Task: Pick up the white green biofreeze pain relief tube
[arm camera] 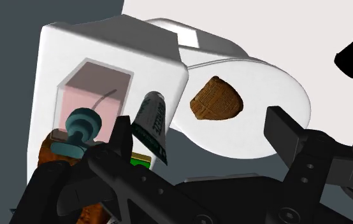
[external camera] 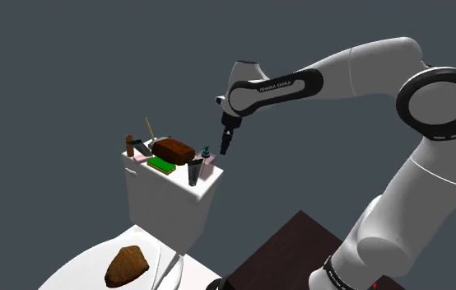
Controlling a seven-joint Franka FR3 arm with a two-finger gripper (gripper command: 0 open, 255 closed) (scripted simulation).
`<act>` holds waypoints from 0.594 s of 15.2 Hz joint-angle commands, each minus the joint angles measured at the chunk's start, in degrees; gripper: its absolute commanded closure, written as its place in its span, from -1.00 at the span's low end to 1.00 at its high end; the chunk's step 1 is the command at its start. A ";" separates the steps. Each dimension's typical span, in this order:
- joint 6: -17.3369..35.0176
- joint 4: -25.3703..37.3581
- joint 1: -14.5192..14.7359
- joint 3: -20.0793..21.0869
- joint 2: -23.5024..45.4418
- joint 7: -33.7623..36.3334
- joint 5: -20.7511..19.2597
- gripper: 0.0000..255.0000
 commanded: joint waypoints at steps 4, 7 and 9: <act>3.47 7.42 0.71 0.93 10.64 -4.98 -0.41 -1.00; 4.58 12.83 1.10 1.64 17.03 -7.68 -0.93 -1.00; 5.00 16.76 1.40 2.15 21.31 -9.37 -1.40 -1.00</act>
